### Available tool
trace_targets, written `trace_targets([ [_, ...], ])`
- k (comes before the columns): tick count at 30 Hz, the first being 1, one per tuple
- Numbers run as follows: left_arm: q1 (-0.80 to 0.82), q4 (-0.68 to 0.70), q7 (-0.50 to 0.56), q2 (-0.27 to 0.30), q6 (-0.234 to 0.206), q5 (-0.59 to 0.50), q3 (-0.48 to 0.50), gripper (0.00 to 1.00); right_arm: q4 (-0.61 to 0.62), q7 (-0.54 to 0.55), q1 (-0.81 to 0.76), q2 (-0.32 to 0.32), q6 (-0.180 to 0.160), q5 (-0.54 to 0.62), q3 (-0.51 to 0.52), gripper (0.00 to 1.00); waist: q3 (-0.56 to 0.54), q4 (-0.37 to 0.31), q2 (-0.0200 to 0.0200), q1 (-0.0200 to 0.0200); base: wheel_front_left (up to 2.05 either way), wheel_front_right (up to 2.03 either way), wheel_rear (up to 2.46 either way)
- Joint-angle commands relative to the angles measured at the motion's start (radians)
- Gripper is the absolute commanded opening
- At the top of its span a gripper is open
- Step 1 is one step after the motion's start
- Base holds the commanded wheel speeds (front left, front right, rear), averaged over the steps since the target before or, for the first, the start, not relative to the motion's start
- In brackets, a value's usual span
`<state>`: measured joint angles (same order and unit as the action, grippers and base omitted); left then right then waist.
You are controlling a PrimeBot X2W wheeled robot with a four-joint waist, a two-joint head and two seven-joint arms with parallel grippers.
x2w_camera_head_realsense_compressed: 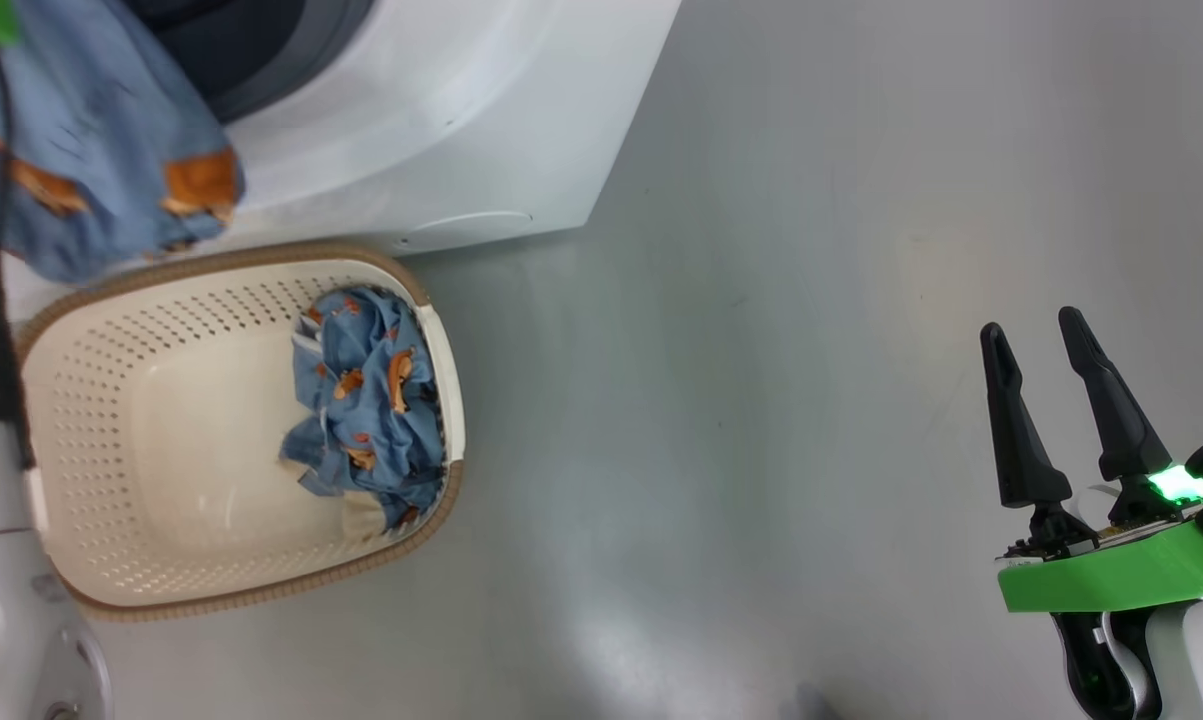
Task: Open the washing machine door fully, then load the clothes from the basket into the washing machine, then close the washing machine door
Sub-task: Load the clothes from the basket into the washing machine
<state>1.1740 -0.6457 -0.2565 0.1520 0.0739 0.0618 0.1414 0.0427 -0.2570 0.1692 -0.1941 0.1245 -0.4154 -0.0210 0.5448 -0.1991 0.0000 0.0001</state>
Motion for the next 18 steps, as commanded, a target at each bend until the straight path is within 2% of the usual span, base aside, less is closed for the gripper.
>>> trace_targets([
  [1,0.008,0.086,-0.005,0.047,-0.012,-0.016,0.016,0.0,0.025,-0.005,0.004,-0.012,0.006,-0.005,-0.019,1.0,0.016,-0.005,0.0,-0.0001,0.0,0.0,0.0],
  [4,-0.015,0.154,-0.005,0.039,-0.016,-0.026,0.02,0.0,0.026,-0.005,0.011,-0.011,0.006,-0.004,-0.019,1.0,0.023,-0.004,0.0,-0.0001,0.0,0.0,0.0],
  [6,-0.025,0.149,-0.005,0.032,-0.013,-0.019,0.025,0.0,0.025,-0.005,0.013,-0.01,0.006,-0.004,-0.021,1.0,0.024,-0.003,0.0,-0.0001,0.0,0.0,0.0],
  [7,-0.037,0.126,-0.005,0.03,-0.007,-0.016,0.025,0.24,0.024,-0.005,0.014,-0.01,0.006,-0.003,-0.023,1.0,0.022,-0.003,0.0,-0.0001,0.0,0.0,0.0],
  [9,-0.045,0.078,-0.005,0.033,0.001,-0.024,0.016,1.0,0.022,-0.005,0.014,-0.008,0.006,-0.003,-0.027,1.0,0.02,-0.001,0.0,-0.0001,0.0,0.0,0.0],
  [18,-0.056,-0.023,-0.005,0.029,0.012,-0.028,0.012,1.0,0.019,-0.005,0.01,-0.013,0.006,-0.005,-0.028,1.0,0.006,0.012,0.0,-0.0001,0.0,0.0,0.0],
])
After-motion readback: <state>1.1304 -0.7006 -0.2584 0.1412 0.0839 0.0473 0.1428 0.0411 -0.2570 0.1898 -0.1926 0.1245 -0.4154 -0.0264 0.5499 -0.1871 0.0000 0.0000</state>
